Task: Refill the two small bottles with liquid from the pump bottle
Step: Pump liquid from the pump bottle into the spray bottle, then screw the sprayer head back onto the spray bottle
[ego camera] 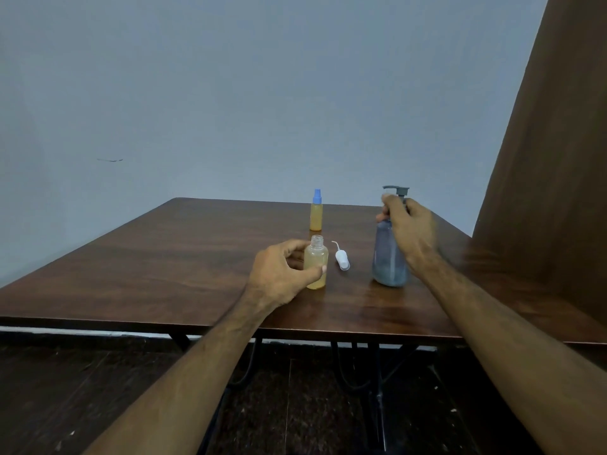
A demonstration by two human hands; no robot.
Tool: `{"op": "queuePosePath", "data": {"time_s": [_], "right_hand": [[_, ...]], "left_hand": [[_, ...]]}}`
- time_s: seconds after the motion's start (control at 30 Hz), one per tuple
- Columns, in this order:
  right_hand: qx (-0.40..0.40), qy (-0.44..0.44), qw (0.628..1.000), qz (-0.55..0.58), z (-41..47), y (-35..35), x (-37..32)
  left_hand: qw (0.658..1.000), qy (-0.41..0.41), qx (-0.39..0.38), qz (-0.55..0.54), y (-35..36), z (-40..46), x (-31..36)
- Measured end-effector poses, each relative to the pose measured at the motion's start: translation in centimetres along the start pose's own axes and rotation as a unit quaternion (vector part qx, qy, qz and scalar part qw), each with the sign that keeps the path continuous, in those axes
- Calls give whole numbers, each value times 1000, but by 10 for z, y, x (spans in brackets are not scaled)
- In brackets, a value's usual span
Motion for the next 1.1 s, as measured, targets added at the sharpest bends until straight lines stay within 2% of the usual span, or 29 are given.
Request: {"op": "queuePosePath", "data": {"time_s": [0.13,0.47,0.73,0.77,0.83,0.9,0.97,1.03,1.1], "right_hand": [[-12,-26,998,-55,7,6,9],[-32,-58,994,-91,-9,9,5],[-72,-22,992,-100,-19,7,5],[-65,-26,992,-108,-21,3,2],[2,-61,991,-116,-27,-16,-14],[95,-151,980,-88,-46,-40,-45],[137,-255,955,-61,-74,-46,-77],[77,-269,957,-78,-87,-23,-91],[-44,-204,954,-214,-85,18,-80]], "left_hand": [[1000,0,0,5,1,2,-2],[1000,1,-6,8,1,4,-3],[1000,-5,-5,17,1,2,-3],[1000,-5,-6,19,0,2,-3],[1000,-3,-6,26,0,2,-3],[999,-3,-2,34,-1,3,-3],[999,-7,-1,41,-1,4,-4],[999,-11,0,44,-1,5,-5],[999,-10,-1,43,-1,5,-3]]}}
Point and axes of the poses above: each hand's wrist, its own z-axis towards the middle knuckle, its own y-axis out of the palm, x = y × z, the point moved 10 cm from there along z, towards the middle knuckle, and after that the axes turned 1 degree about z, right-handed, at the moved point
